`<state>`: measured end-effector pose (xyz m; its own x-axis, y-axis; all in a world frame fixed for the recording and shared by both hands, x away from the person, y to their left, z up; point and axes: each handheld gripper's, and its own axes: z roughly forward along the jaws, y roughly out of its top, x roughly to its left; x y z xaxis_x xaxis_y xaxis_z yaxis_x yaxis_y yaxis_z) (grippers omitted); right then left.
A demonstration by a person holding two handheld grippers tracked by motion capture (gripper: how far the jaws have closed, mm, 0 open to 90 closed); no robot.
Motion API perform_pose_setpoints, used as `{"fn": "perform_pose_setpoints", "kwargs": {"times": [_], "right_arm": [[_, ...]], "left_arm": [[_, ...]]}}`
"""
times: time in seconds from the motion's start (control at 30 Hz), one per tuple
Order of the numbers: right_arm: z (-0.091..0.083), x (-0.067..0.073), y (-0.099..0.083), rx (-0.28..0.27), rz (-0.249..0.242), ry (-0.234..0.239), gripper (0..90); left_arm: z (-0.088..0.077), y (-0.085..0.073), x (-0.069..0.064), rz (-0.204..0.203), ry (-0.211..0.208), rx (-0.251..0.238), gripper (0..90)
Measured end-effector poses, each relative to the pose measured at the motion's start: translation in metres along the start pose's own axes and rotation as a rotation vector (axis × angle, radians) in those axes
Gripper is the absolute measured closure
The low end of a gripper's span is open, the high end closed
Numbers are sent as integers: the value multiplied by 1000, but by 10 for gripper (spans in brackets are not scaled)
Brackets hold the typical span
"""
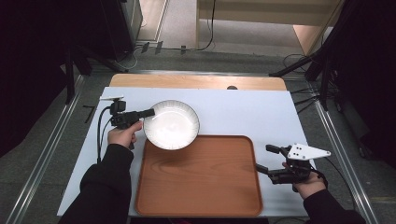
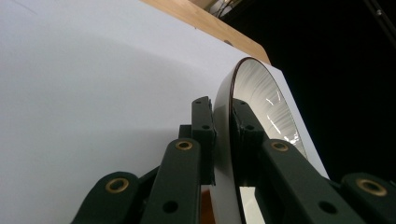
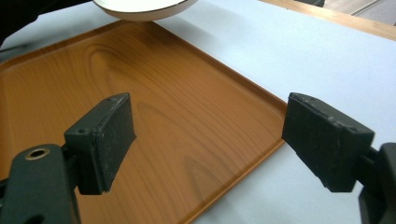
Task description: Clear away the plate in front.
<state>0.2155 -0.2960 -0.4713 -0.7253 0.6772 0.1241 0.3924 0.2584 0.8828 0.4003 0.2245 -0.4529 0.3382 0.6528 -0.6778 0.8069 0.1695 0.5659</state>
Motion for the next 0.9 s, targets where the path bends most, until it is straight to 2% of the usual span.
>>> {"fn": "perform_pose_setpoints", "kwargs": {"times": [0.5,0.63,0.9], "right_arm": [[2,-1,0,13,-11,2,180],[2,0,-1,19,-9,5,180],[2,0,-1,21,-2,4,180]], "left_arm": [[-1,-30,-3,-4,-33,35,825],[-4,-36,-6,15,-31,45,821],[-9,-46,-10,22,-45,61,819]]}}
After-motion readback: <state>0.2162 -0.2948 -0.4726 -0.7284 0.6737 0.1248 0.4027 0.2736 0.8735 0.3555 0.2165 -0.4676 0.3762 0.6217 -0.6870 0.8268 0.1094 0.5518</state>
